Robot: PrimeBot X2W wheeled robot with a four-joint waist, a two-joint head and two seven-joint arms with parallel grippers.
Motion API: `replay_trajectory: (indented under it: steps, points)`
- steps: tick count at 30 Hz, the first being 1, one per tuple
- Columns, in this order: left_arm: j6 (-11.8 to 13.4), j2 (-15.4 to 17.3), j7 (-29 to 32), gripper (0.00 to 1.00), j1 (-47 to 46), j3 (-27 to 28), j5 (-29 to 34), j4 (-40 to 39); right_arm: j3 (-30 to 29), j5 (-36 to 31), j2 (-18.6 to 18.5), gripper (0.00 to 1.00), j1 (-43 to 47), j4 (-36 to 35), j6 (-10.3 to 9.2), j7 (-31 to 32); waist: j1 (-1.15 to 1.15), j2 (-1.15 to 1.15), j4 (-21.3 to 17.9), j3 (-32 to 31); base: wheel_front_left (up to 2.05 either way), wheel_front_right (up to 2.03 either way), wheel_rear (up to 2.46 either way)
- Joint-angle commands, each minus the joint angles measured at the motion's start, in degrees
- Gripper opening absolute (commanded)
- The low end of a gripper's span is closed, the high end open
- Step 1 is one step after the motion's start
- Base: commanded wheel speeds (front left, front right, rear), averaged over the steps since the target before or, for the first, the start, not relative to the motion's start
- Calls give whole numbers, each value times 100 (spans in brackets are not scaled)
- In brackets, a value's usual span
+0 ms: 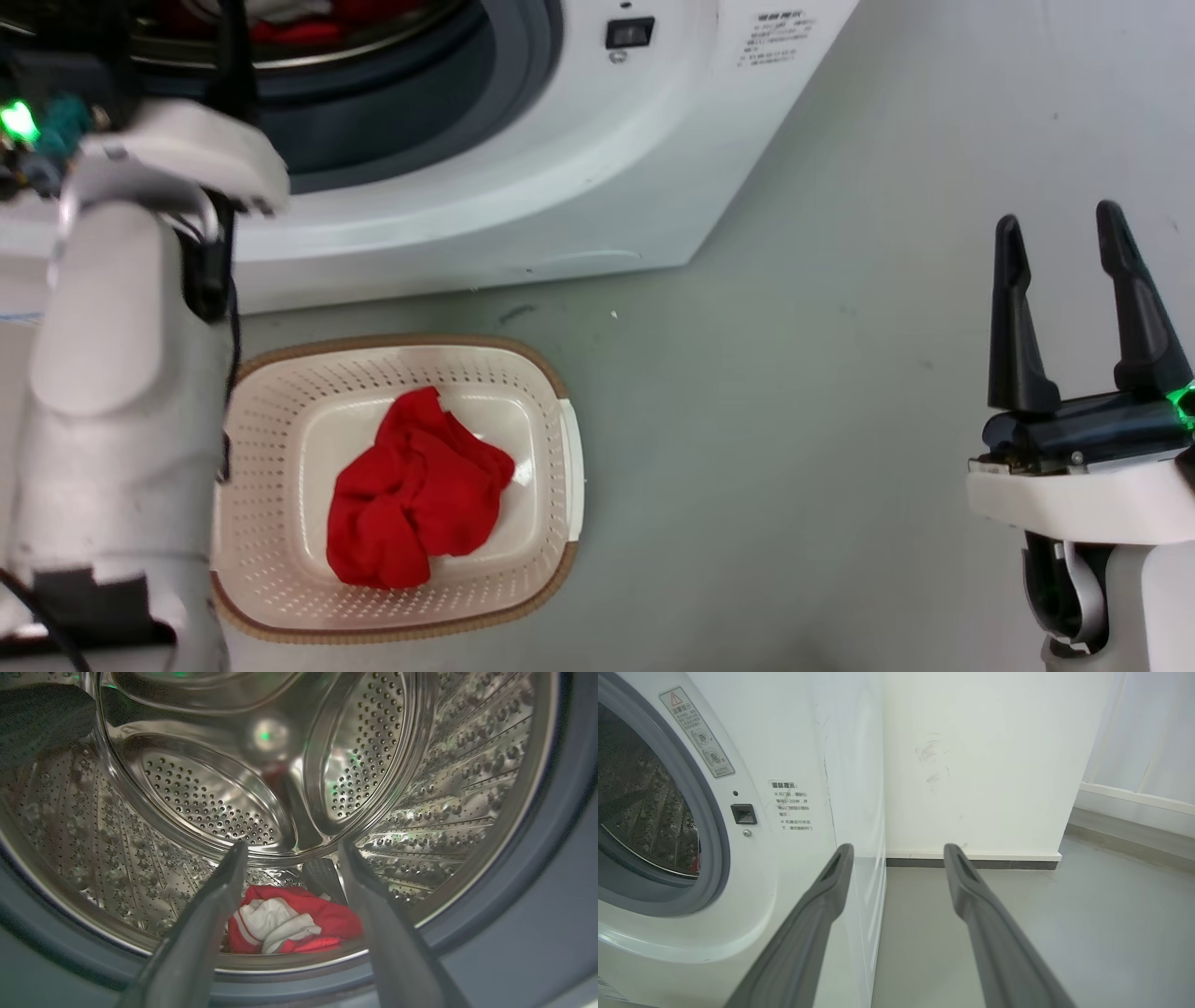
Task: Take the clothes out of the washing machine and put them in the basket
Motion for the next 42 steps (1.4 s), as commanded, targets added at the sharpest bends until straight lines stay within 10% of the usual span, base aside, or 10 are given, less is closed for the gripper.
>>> replay_trajectory:
  steps: [1,26,42]
  points:
    - [-33,123,87,100,-380,-29,50,236,0,84,12,100,-147,-44,-4,-11,-1,0,-245,416,0,0,0]
    - [-368,1011,3951,100,-4046,-784,-14,2777,-147,588,11,100,-751,-243,-4,-12,-1,0,-693,1856,0,0,0]
    - [-110,1226,4794,100,-4808,-914,-48,3378,-139,826,11,100,-850,-413,-4,-12,-1,0,-954,2353,0,0,0]
